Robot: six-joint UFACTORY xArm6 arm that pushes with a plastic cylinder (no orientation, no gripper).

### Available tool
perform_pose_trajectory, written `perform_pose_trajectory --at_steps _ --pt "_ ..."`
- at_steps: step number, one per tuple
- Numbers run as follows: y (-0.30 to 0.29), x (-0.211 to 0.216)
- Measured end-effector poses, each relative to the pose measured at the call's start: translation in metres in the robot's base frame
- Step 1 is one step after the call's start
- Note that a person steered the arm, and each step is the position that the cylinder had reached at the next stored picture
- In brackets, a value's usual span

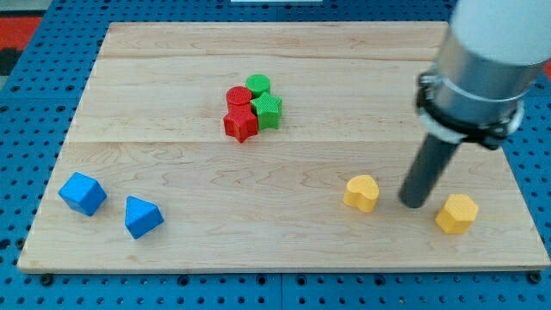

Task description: Push the yellow heart to the bottom left of the red circle

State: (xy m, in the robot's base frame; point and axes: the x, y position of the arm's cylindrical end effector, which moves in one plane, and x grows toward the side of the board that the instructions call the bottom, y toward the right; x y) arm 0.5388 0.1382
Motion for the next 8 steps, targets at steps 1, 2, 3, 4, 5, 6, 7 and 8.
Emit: perform_pose_trajectory --at_steps 1,2,3,4,5,6,7,8 --pt "-0.035 -0.019" --pt "-0.087 -0.022" --pt "-0.056 -0.011" --pt "-0.085 0.022" --pt "-0.115 0.005" --pt "-0.111 -0.021" --pt "-0.086 -0.023" --pt "-0.068 -0.029"
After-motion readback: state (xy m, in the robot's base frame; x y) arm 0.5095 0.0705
